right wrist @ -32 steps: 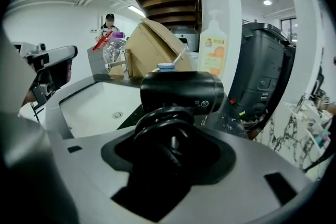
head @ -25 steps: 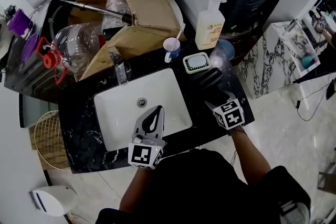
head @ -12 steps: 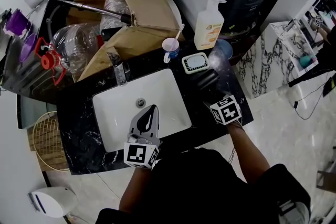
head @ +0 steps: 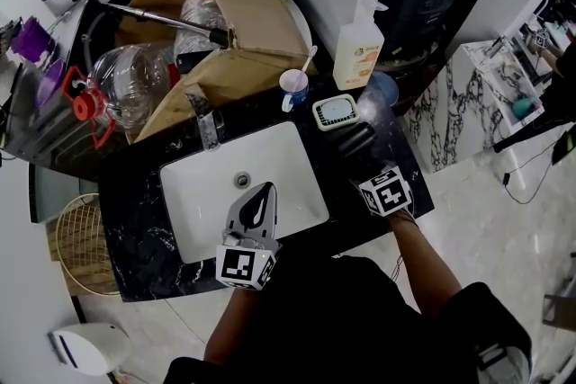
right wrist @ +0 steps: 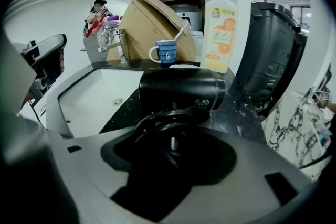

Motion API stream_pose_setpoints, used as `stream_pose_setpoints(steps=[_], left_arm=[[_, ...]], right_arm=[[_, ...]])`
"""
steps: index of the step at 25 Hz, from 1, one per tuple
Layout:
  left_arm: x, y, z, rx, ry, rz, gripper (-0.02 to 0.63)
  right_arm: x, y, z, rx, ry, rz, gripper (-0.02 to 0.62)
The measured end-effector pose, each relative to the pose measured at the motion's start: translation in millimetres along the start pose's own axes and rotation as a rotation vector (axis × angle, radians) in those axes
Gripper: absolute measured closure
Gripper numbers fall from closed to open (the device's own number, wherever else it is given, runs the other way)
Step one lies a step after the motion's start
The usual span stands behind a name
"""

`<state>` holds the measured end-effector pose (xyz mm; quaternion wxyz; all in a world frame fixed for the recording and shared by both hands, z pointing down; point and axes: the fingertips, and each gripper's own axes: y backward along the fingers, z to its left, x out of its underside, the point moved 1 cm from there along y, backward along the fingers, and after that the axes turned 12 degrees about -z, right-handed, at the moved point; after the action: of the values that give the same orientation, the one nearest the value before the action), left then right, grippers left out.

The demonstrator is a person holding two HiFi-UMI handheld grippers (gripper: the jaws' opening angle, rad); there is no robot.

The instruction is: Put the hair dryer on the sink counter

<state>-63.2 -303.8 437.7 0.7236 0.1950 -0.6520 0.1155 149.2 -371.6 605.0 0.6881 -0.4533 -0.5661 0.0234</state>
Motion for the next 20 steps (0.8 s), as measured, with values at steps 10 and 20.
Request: stream_pose_setpoints(steps=[10,20], left_arm=[[1,3,2,0.005,-0.001,0.005,0.612],[-2,4,-5,0.033,0.002,0.002,0.612]], right_arm=[[-7,8,0,-0.007,0.039,-0.03,0.321],[-45,42,6,0.01,0.004,-0.179,0.321]])
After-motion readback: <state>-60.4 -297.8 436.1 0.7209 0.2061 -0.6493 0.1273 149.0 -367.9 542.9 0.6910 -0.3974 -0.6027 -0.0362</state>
